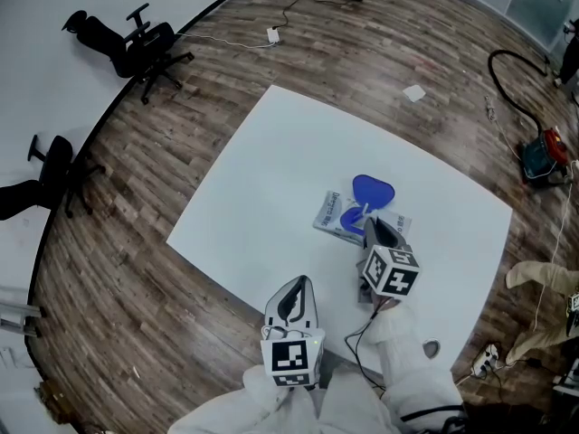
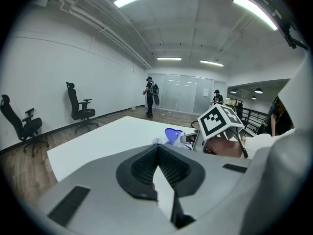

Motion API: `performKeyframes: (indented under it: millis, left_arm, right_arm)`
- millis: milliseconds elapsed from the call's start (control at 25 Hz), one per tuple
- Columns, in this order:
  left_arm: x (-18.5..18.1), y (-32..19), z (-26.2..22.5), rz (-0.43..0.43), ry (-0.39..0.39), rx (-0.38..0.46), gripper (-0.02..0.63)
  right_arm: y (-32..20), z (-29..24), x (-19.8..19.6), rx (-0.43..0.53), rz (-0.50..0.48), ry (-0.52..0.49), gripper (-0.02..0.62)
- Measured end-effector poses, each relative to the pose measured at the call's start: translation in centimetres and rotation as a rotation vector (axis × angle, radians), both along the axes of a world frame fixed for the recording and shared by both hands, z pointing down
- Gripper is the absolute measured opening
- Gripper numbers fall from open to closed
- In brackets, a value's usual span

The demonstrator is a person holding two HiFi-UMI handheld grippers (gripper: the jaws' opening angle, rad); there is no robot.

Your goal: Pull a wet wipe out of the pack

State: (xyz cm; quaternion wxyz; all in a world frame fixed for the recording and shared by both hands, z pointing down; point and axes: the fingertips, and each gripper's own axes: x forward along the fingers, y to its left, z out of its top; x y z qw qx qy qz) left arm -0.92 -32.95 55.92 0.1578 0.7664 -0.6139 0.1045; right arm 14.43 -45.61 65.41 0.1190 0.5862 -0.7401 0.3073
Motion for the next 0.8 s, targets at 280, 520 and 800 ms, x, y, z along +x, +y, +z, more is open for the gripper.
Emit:
performKeyframes:
  millis: [280, 520, 800]
  left_arm:
    - [0.03, 0.02, -0.03, 0.000, -0.001, -0.004, -0.003]
    - [-0.45, 0.20, -0.06, -0.006, -0.002, -0.003, -0.003]
    - [-0.43, -0.20, -0.25, 0.002, 0.002, 0.008, -0.003]
  right_arm:
    - [-0.04, 0.11, 0.14, -0.009, 0.005, 0.014, 0.029]
    - [0.20, 0.10, -0.07, -0.012, 0.013, 0.024, 0.018]
    - [0.39, -0.41, -0.40, -0.001, 0.005, 0.029, 0.017]
